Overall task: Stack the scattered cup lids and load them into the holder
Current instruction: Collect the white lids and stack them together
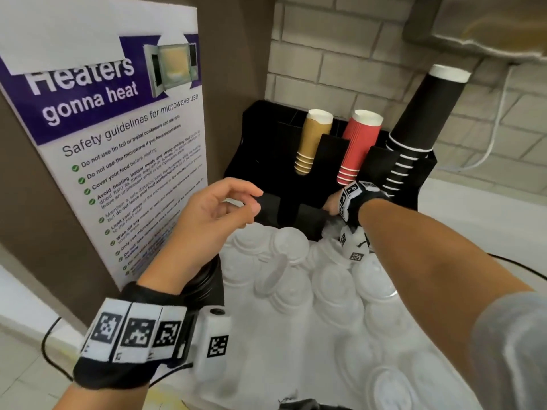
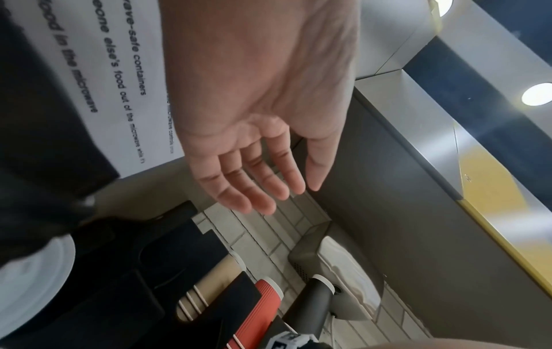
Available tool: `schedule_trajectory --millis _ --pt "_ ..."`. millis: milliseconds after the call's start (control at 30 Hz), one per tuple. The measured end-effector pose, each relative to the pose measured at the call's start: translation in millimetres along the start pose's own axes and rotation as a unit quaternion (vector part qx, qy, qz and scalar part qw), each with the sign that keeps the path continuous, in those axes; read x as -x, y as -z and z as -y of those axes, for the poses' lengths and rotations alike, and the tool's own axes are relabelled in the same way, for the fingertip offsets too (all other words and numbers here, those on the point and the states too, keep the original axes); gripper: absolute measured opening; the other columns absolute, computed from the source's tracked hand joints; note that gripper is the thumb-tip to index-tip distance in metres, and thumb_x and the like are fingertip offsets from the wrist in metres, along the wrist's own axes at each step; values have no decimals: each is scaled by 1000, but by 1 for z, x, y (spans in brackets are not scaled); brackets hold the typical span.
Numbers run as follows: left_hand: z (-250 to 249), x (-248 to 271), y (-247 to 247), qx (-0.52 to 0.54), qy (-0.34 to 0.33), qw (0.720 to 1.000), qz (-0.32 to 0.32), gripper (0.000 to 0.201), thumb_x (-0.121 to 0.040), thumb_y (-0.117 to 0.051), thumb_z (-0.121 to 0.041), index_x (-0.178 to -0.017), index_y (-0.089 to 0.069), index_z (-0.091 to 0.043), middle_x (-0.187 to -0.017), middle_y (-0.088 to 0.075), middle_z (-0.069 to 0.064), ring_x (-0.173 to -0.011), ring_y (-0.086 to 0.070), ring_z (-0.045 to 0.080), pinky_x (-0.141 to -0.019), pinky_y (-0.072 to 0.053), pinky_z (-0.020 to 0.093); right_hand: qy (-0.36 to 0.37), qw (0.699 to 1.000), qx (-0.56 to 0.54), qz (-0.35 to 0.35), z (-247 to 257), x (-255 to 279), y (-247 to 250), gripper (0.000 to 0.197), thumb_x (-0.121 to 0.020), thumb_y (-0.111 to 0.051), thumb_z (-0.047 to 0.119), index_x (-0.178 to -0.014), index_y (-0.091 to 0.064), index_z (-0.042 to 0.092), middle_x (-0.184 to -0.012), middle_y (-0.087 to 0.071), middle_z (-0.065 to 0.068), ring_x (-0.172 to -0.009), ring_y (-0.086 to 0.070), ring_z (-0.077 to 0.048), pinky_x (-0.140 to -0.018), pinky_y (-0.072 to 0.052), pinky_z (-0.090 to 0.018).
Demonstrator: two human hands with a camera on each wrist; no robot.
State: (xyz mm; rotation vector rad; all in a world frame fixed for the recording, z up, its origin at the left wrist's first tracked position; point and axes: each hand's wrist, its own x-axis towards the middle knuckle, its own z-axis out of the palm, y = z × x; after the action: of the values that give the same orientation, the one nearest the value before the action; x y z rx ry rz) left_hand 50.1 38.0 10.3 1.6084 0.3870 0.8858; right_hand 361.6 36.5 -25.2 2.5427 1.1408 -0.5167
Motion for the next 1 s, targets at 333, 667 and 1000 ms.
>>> schedule_trajectory --millis 333,667,1000 --pt "3 2 -1 -10 4 1000 5 14 -80 -67 -26 -91 -71 -34 -83 -65 -13 -74 -63 8 -73 -51 19 10 999 -12 -44 -8 6 -5 33 -87 -67 40 -101 -61 11 -94 -59 -2 -96 -54 -18 -91 -46 -30" --pt "5 2 -13 -2 3 1000 25 23 -90 -65 -5 -96 -69 -27 -83 -66 -13 -77 -65 10 -71 -52 18 42 977 71 -198 -23 27 5 33 -95 -51 14 -123 -56 -4 -128 -55 -23 -119 -52 -38 -53 -18 -19" --pt "4 1 -38 62 52 997 16 88 -68 -82 -42 -141 -32 -47 -142 -47 -4 -123 -56 14 -90 -48 22 193 835 -485 -175 -4 187 26 24 -96 -48 12 -118 -57 16 -103 -64 -8 -83 -63 -17 -64 -54 -26"
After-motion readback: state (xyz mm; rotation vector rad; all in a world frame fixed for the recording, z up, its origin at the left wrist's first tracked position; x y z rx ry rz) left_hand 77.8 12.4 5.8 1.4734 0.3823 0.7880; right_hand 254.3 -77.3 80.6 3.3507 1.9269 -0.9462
